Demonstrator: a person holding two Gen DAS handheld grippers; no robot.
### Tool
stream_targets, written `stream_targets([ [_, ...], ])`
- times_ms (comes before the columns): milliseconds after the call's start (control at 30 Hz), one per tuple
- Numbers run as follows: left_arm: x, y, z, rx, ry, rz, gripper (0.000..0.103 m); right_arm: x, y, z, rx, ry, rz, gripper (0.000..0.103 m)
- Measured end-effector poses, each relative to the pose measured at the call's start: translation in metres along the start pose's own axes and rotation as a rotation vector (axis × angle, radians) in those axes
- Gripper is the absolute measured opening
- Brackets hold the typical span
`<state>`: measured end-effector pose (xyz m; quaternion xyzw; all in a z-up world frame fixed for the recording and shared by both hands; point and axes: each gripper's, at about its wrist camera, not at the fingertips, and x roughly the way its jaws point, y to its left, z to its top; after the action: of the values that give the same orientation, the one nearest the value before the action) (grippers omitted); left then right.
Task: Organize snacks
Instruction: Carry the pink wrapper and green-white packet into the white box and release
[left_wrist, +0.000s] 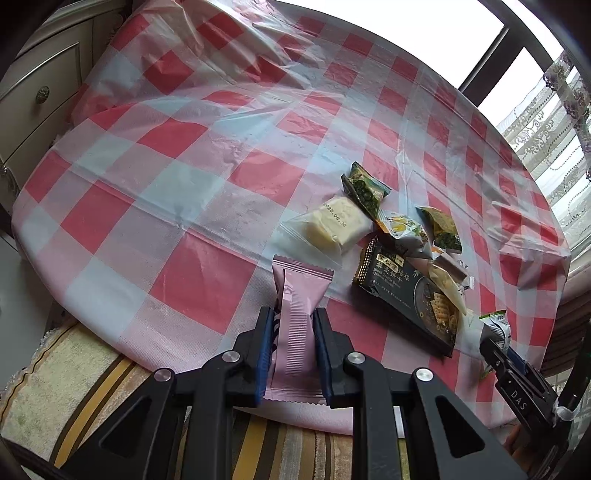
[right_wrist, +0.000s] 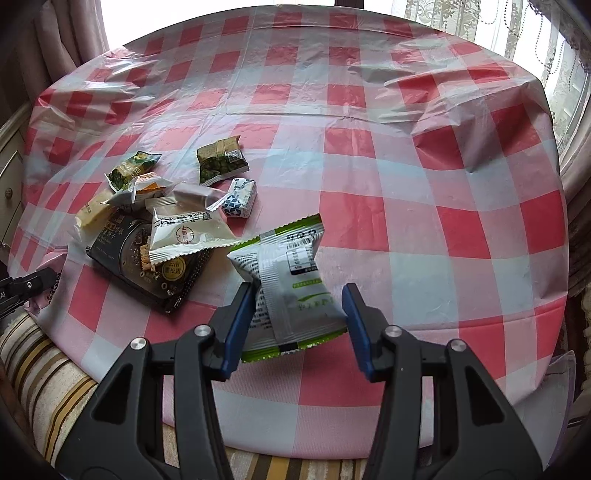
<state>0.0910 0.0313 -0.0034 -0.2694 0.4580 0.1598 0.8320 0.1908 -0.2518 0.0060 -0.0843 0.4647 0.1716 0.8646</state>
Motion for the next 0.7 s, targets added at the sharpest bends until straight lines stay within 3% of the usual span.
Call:
stream_targets([
  [333, -0.018, -0.017, -0.003, 0.066, -0.035, -0.032, 0.023, -0.026, -0.014, -0.015, 0.045, -0.026, 0.006, 0.053],
  [700, -0.021, -0.080, -0.023, 0.216, 0.008, -0.140, 0.023, -0.053, -0.052, -0.038, 0.132, -0.045, -0.010, 0.053],
])
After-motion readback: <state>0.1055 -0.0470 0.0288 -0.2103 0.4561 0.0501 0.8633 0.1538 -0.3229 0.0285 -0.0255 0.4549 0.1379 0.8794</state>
